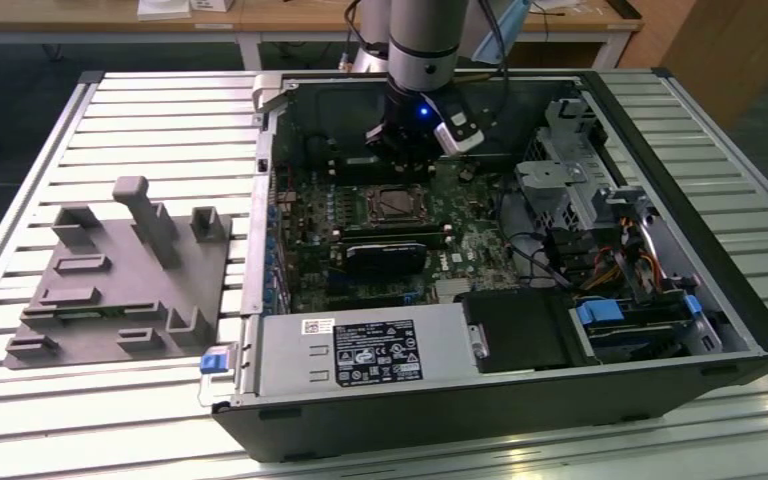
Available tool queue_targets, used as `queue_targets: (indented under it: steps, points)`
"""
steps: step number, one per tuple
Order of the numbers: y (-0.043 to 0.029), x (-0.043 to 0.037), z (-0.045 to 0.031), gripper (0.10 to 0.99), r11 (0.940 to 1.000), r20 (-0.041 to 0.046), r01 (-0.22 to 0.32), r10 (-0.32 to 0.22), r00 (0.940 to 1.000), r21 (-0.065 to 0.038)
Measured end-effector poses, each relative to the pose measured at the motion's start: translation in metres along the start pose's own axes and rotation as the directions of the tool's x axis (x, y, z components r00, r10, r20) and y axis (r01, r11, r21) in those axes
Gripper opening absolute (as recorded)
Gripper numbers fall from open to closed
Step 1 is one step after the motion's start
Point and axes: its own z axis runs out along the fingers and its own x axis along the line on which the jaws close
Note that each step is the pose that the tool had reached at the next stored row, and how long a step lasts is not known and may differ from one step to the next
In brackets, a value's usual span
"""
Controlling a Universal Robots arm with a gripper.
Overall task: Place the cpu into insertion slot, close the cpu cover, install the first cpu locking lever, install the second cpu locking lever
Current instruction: 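Install the first cpu locking lever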
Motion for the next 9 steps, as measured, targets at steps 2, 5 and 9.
queue_targets:
  steps: [2,5,9]
  points:
    - [-0.0004,0.0,0.0,0.106,1.0,0.0,0.0,0.0,1.0,0.0]
    - [-0.0008,0.0,-0.0001,0.106,1.0,-0.0001,0.0,0.0,1.0,0.0]
    - [-0.001,0.0,0.0008,0.106,1.0,0.0,0.0,0.0,1.0,0.001]
